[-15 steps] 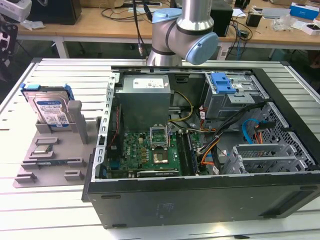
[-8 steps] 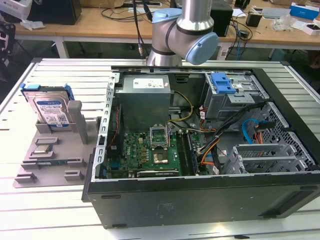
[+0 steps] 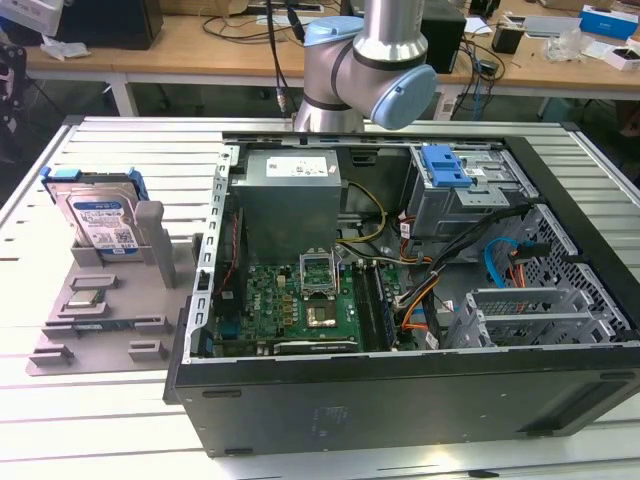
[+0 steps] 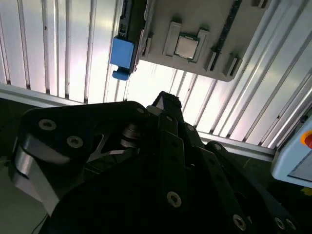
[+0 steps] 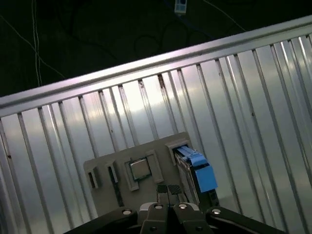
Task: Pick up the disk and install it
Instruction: 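Pick up the disk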
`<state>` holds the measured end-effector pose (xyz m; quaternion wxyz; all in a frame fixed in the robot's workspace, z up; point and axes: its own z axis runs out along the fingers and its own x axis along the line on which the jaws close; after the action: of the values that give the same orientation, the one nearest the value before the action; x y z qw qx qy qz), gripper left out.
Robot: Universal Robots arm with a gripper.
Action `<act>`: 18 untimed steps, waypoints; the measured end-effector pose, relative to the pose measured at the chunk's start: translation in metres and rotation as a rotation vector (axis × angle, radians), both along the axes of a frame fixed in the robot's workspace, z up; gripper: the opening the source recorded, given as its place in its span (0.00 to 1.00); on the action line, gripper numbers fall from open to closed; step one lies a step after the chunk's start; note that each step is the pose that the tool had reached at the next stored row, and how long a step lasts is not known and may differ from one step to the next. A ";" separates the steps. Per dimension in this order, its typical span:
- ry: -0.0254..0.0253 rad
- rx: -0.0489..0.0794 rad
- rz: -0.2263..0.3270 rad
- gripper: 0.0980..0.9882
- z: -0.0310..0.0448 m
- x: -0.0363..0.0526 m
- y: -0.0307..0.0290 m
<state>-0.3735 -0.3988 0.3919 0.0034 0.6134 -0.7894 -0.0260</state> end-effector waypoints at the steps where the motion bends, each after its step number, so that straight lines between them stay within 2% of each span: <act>1: 0.0000 0.000 0.027 0.01 0.0000 0.0000 0.0000; 9: 0.0001 0.000 0.205 0.01 0.0000 0.0000 0.0000; 18: 0.0000 0.000 0.216 0.02 0.0000 0.0000 0.0000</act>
<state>-0.3735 -0.3989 0.3920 0.0062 0.6947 -0.7188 -0.0255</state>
